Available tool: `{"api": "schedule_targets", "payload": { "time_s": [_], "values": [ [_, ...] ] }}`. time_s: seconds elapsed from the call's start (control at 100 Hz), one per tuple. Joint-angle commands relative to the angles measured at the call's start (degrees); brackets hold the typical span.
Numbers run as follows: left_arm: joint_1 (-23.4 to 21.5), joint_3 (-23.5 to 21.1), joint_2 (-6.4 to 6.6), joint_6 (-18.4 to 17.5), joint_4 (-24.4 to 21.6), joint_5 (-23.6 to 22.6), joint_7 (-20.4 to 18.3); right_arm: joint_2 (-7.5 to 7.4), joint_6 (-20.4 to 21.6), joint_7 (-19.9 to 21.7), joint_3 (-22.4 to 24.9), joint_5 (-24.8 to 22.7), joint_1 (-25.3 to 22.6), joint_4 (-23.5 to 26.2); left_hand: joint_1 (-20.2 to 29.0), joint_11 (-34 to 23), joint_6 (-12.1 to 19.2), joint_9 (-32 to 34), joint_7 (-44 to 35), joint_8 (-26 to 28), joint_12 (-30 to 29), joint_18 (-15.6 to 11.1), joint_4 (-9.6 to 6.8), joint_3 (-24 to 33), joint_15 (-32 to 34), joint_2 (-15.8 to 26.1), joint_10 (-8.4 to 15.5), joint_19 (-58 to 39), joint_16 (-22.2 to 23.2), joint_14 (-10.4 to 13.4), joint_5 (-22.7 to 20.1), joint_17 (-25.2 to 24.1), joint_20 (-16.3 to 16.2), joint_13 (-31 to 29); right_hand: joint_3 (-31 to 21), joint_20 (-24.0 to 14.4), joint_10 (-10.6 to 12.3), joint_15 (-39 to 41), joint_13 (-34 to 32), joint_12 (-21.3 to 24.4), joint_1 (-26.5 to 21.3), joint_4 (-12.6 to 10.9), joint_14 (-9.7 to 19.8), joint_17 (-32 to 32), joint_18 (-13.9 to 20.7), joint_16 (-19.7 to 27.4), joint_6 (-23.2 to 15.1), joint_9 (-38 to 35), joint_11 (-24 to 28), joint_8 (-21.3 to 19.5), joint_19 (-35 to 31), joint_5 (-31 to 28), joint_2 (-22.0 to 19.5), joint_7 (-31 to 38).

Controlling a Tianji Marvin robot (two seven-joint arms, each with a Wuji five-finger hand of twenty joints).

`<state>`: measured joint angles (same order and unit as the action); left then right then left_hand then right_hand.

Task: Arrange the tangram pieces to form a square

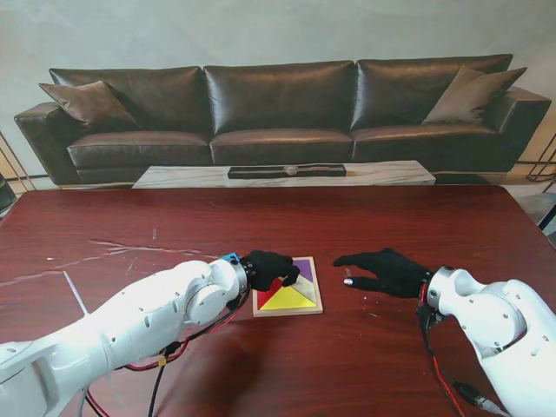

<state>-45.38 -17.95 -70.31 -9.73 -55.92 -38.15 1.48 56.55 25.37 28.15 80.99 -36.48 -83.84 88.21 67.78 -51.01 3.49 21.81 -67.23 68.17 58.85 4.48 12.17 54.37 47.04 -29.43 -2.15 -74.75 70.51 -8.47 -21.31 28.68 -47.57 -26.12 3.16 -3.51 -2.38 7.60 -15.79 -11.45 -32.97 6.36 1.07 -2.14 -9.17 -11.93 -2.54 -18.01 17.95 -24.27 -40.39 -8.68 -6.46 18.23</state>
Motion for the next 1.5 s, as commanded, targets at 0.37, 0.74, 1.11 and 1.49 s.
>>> {"api": "schedule_targets", "payload": {
  "time_s": [0.37,0.74,1.11,1.49],
  "values": [
    [2.75,5.54,-2.96,-2.16,4.43,-0.90,1.36,-0.21,0.16,0.31,1.12,-0.76,-1.54,1.29,6.16,5.33,-2.45,-4.67,2.30,-11.53,-1.28,-4.04,-4.26,-7.19,-5.81,4.00,-3.30,2.42,-0.55,-1.00,4.30,-1.19,1.97,1.27,-0.22,1.29,0.11,-0.04,-0.82,-0.49,-1.88,-1.43,1.63,-0.40,0.30,-0.34,0.07,-1.61,0.85,0.62,0.62,-0.74,-0.81,0.32],
    [2.69,6.47,-2.97,-2.26,4.35,-0.90,0.58,-0.21,-0.11,0.40,1.27,-0.83,-1.54,1.34,-0.97,11.34,-3.84,-6.10,1.11,-21.67,1.33,-3.24,-8.98,-21.48,-6.55,12.72,-4.77,6.90,-4.44,-0.52,8.03,-3.27,-4.58,6.11,-0.21,1.34,0.16,-0.10,-0.71,-0.45,-2.03,-1.43,1.49,-0.64,0.10,-0.35,-0.01,-1.58,0.76,0.67,0.68,-0.70,-0.78,0.33],
    [2.46,6.24,-1.66,-2.34,2.27,-0.69,-1.90,-0.19,-0.69,0.50,0.91,-1.00,-1.22,1.23,-6.81,13.88,-4.16,-10.80,3.21,-28.76,-12.15,0.58,-9.17,-36.15,-7.48,15.70,-6.31,9.73,-18.57,-0.35,9.67,-8.28,-5.56,12.01,-0.19,1.41,0.17,-0.20,-0.70,-0.43,-2.11,-1.44,1.38,-0.77,0.17,-0.38,-0.04,-1.58,0.70,0.72,0.73,-0.60,-0.78,0.32],
    [0.88,4.34,-0.78,-2.67,0.46,-1.77,-0.05,-0.22,-1.76,1.13,0.40,-0.99,-0.87,1.44,-10.80,21.11,-4.52,-12.34,8.60,-29.27,-14.77,3.72,-10.82,-40.02,-10.98,16.95,-7.61,10.86,-20.27,-0.52,9.59,-11.46,-6.57,15.48,-0.25,1.48,0.12,-0.34,-0.45,-0.40,-2.36,-1.46,1.10,-0.98,0.08,-0.40,-0.10,-1.33,0.61,0.76,0.78,-0.57,-0.71,0.32]
  ]
}}
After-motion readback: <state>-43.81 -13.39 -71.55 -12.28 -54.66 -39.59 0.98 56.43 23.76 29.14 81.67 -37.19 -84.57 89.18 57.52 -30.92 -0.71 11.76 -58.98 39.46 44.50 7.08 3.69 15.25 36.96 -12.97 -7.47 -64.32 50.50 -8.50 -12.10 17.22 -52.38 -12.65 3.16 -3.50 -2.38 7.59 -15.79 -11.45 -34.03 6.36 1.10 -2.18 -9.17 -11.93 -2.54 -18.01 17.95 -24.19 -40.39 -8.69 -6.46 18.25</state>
